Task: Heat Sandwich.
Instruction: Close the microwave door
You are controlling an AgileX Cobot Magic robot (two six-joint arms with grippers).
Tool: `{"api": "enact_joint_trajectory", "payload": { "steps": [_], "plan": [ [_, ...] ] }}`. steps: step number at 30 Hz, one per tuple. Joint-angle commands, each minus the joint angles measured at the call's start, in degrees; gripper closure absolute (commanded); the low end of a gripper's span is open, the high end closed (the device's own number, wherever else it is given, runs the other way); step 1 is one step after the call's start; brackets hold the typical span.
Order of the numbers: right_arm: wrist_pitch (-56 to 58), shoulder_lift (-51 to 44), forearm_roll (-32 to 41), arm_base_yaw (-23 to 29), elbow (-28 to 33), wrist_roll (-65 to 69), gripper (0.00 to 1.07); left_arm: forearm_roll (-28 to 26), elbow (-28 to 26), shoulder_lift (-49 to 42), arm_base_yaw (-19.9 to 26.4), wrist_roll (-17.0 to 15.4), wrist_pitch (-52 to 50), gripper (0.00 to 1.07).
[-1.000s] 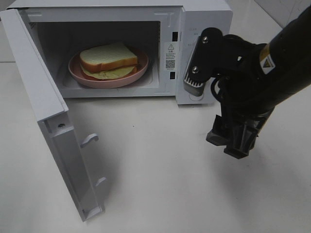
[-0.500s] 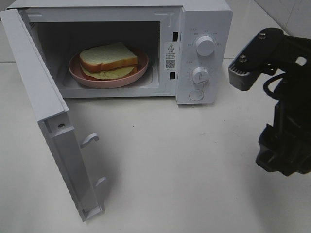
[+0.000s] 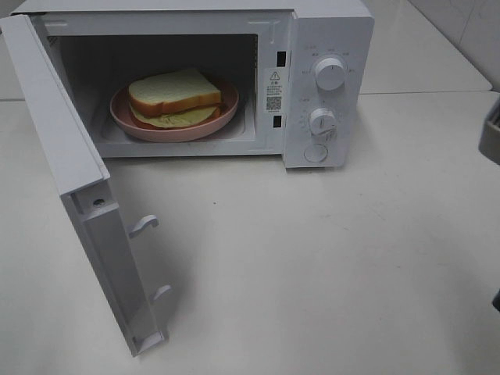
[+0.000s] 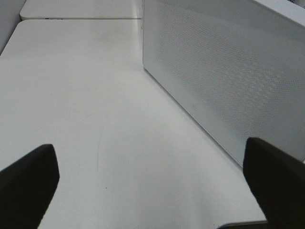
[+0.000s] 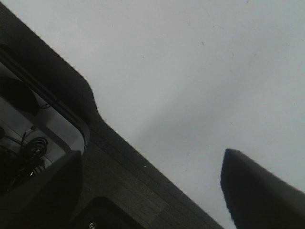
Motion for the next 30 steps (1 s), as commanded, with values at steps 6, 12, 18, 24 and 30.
{"api": "enact_joint_trajectory", "payload": {
  "steps": [6, 12, 18, 24, 30],
  "plan": [
    [2.9, -8.3, 0.6, -1.1, 6.5, 6.4, 0.31, 0.2, 0.1, -1.1, 0.1, -0.2, 0.1, 0.03],
    [3.4, -16.3, 0.7, -11.2, 9.7, 6.7, 0.31, 0.2, 0.1, -1.1, 0.1, -0.2, 0.1, 0.03],
    [3.6, -25.4, 1.4, -18.5, 10.1, 7.8, 0.31, 0.2, 0.1, -1.1, 0.1, -0.2, 0.1, 0.03],
    [3.6, -31.0, 3.0, -21.8, 10.1, 9.5, 0.31, 0.2, 0.1, -1.1, 0.1, -0.2, 0.1, 0.03],
    [2.8, -37.8, 3.9, -26.2, 10.1, 9.4, 0.31, 0.2, 0.1, -1.1, 0.1, -0.2, 0.1, 0.03]
  ]
}}
